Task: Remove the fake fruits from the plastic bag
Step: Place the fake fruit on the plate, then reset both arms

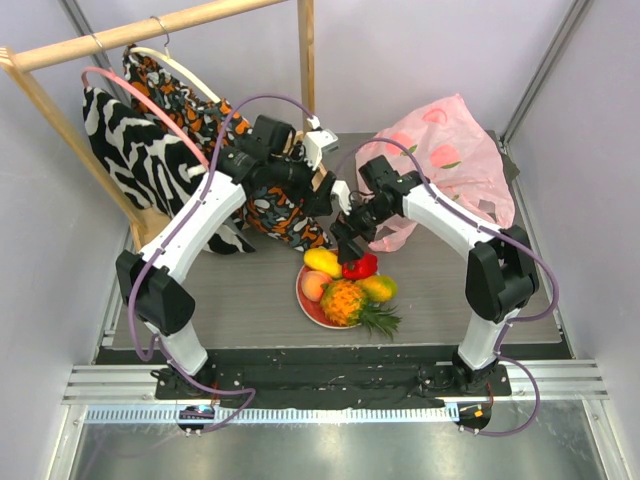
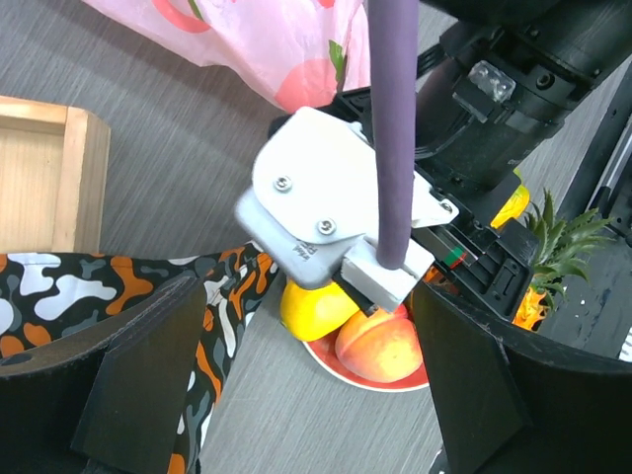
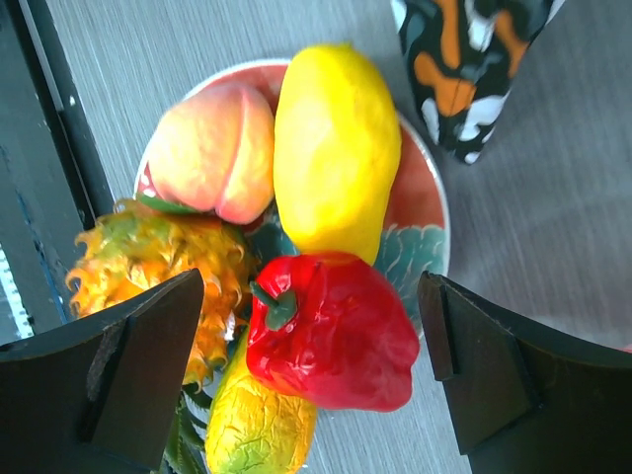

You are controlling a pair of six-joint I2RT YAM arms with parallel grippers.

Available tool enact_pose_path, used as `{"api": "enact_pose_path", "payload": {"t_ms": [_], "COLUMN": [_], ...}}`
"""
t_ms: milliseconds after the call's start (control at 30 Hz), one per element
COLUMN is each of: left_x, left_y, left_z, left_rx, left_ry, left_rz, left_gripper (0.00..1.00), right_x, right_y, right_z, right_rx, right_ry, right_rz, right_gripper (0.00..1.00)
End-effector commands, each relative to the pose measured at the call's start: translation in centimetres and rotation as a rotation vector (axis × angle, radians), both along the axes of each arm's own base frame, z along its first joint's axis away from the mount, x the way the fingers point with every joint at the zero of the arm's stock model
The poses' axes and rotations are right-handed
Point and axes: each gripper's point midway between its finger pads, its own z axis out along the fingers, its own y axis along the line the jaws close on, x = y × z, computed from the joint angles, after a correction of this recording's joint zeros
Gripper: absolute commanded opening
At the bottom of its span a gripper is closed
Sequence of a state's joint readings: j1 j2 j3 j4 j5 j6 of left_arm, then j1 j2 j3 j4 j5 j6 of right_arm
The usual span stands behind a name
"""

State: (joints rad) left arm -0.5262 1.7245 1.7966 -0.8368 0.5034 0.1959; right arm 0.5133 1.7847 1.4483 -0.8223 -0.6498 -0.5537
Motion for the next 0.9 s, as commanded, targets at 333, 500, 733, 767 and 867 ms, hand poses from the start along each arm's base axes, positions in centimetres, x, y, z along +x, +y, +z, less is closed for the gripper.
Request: {"api": "enact_pose_path", "payload": {"t_ms": [333,500,733,767,867], "left_x": [-0.8,-3.6,-6.9,-7.8,-8.9], "left_y": [2.1,5.4,9.9,10.7,12.1], "left_z": [6.0,8.8,7.8,6.7,5.3], "left_rx": [-0.023,-0.001,0.085,0.101,0.121], "left_ry": [-0.175,-0.359,-0.393,-0.388,-0.387], "left_rz": [0.047,0.043,0.129,0.134,0.160], "left_gripper": [1.00,1.00,1.00,1.00,1.00], "right_x": [9.3,17.7,18.1,17.7,15.9], "right_y": [-5.6,-18.5,-27.3,-27.3,-27.1], "right_z": [10.9,16.6,18.7,18.6,18.0], "right_rx": [0.087,0.074,-0.077,-0.084,-0.086], "right_ry": [-0.196,-0.269,-0.455,-0.457,-0.436], "right_rz": [-0.379,-0.934,-1.260,-1.251,-1.253], "right_gripper": [1.00,1.00,1.00,1.00,1.00]}}
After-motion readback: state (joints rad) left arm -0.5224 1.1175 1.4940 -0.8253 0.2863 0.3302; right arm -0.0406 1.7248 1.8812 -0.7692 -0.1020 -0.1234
